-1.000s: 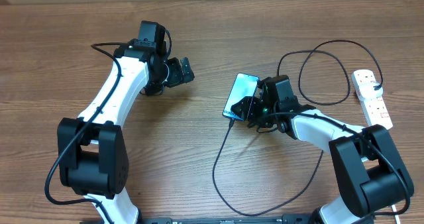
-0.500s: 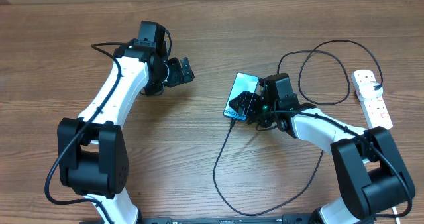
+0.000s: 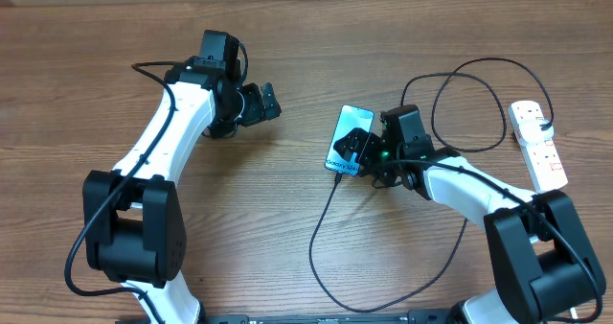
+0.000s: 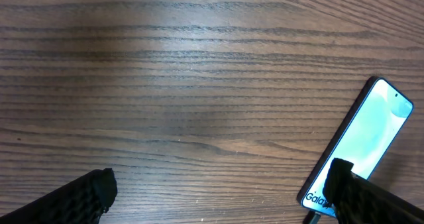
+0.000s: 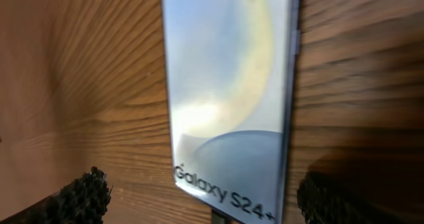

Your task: Plug charger to phone and switch on socket

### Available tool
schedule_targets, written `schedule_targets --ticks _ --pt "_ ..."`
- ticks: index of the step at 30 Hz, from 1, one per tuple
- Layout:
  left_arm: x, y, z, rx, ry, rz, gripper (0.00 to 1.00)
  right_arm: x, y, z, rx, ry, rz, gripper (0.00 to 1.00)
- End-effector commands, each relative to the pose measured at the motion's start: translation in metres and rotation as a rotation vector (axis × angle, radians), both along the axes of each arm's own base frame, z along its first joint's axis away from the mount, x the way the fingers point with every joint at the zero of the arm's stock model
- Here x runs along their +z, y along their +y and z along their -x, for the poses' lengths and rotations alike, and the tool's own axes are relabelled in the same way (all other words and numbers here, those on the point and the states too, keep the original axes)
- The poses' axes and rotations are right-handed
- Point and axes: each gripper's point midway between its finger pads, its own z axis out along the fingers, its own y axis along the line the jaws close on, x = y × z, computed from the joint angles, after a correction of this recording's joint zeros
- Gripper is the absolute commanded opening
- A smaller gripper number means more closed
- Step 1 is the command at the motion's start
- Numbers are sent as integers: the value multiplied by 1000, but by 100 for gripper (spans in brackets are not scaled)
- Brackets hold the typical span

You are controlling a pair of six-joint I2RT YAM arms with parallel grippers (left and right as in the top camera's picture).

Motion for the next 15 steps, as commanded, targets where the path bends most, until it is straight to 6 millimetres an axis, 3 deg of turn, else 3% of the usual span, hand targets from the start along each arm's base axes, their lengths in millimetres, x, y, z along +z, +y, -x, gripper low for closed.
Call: schedule_targets --ticks 1,11,15 --pt "10 1 -1 -16 -34 -11 99 -14 -26 5 -87 19 121 92" --pt "10 1 -1 -16 -34 -11 99 -3 -28 9 -86 16 123 89" --pt "10 1 -1 -16 -34 -11 100 14 -30 12 -80 -8 118 85"
